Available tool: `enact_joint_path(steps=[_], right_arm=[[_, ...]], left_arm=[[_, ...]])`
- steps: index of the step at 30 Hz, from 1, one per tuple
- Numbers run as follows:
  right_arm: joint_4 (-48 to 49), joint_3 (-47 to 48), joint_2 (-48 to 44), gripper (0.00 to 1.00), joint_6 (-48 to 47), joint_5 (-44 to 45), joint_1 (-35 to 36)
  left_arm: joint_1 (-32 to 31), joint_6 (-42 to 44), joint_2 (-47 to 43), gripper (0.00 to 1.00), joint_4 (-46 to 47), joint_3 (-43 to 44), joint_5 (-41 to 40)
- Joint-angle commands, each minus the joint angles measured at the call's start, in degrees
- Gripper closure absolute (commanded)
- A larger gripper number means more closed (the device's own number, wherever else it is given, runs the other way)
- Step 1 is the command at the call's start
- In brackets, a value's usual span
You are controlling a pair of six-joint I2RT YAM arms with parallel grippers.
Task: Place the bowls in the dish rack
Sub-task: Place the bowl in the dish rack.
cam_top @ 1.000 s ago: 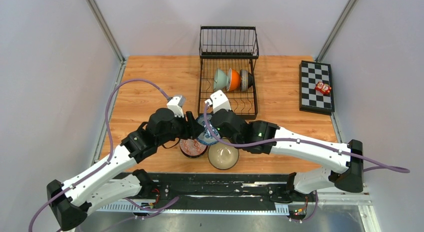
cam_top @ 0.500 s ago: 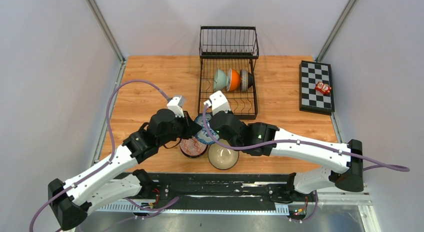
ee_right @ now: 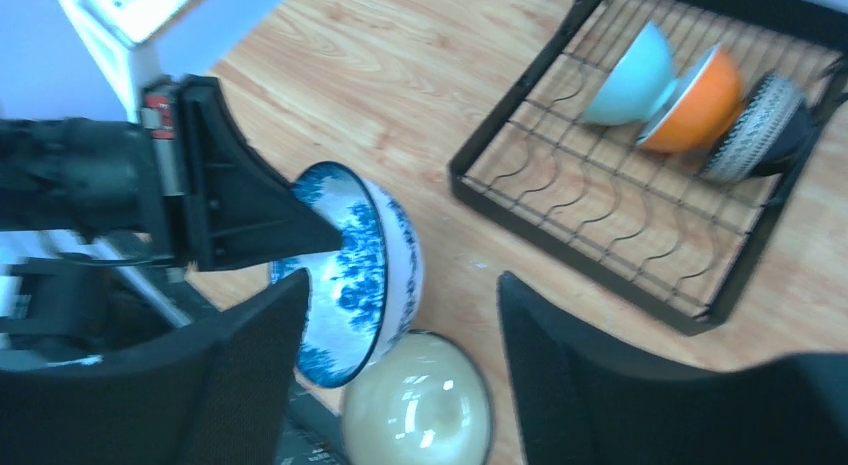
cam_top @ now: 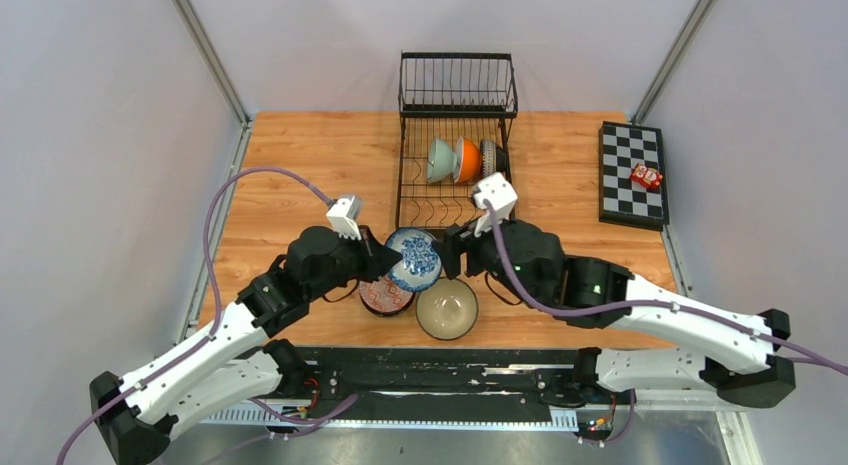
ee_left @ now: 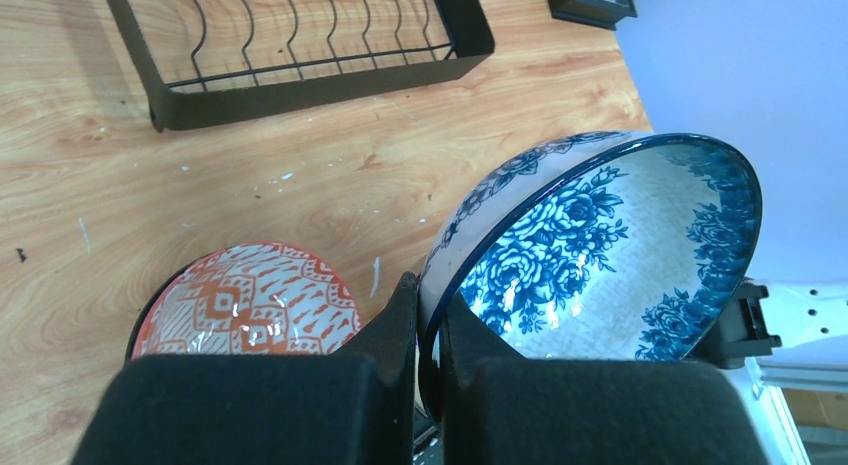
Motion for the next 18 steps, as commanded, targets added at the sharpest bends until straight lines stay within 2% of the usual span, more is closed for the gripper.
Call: enact_joint_path(steps=[1, 5, 7, 8, 18], right_arm=[[5.07, -5.17, -5.14, 0.23, 1.05, -4.83, 0.7], [7.17, -8.19, -9.16, 0.16, 1.72, -6.98, 0.54], [7.35, -9.04, -10.74, 0.03, 2.33, -7.46, 0.35], [7.38, -9.44, -11.36, 0.01, 2.66, -7.62, 0.22], [12.89, -14.31, -16.08, 0.0, 2.98, -12.62, -0.26]], left_arm=[[1.29, -0.04, -2.61, 1.0, 9.19, -1.93, 3.84], [4.02, -0.97, -4.24, 1.0, 14.63, -4.54, 7.45], [5.5, -2.04, -4.89, 1.0, 17.79, -6.28, 9.72], [6.21, -2.61, -5.26, 1.0, 19.42, -6.92, 10.94], [9.02, -7.08, -7.41, 1.0, 33.67, -11.69, 19.07]])
